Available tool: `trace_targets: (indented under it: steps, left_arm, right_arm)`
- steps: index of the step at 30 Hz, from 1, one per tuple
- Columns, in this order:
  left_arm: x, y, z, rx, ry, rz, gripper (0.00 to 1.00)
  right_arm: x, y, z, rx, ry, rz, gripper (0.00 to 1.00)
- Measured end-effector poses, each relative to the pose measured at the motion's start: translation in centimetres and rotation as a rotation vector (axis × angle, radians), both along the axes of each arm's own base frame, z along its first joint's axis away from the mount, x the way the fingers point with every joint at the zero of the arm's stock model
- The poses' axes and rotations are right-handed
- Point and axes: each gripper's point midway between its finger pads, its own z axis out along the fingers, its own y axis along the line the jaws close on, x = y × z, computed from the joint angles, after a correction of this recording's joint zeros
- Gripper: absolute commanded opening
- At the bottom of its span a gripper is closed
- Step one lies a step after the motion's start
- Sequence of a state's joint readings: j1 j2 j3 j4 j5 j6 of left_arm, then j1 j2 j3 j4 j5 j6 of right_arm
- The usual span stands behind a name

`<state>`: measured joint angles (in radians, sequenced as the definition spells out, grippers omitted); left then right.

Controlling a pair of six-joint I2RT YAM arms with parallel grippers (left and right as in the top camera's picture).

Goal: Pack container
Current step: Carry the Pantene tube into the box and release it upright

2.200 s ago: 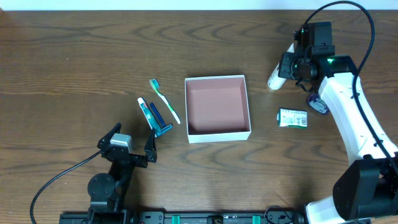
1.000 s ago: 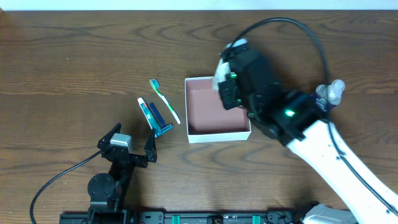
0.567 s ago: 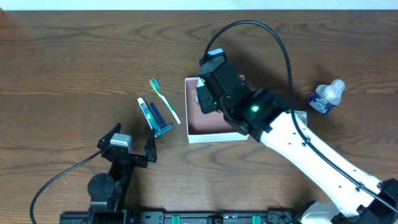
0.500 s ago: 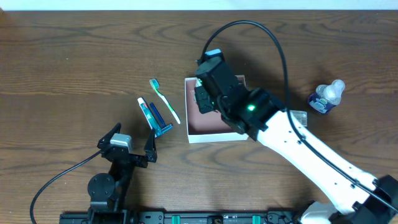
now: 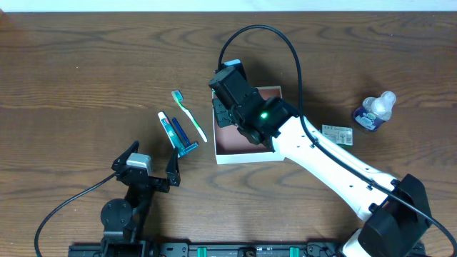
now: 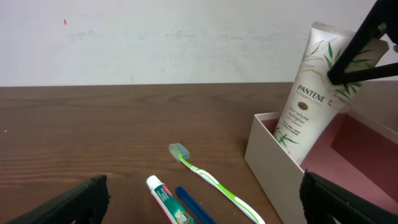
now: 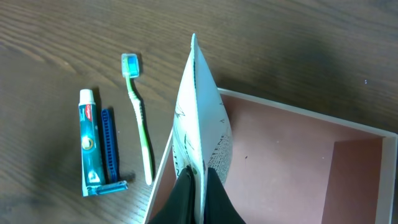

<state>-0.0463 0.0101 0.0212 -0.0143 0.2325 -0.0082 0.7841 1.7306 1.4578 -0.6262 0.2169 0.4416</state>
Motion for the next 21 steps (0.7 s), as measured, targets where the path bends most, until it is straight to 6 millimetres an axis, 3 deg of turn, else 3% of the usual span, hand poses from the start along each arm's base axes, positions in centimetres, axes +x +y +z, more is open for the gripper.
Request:
trace_targets:
  steps: [14,21]
  left_arm:
    - [0.0,0.0,0.0,0.0,0.0,0.0,0.98]
    - [0.0,0.0,0.0,0.0,0.0,0.0,0.98]
  right_arm:
    - [1.3,-0.1,0.7,-0.001,-0.065,-0.039,0.01]
    - [1.7,0.1,-1.2,-0.026,-0.044,-0.044,0.06]
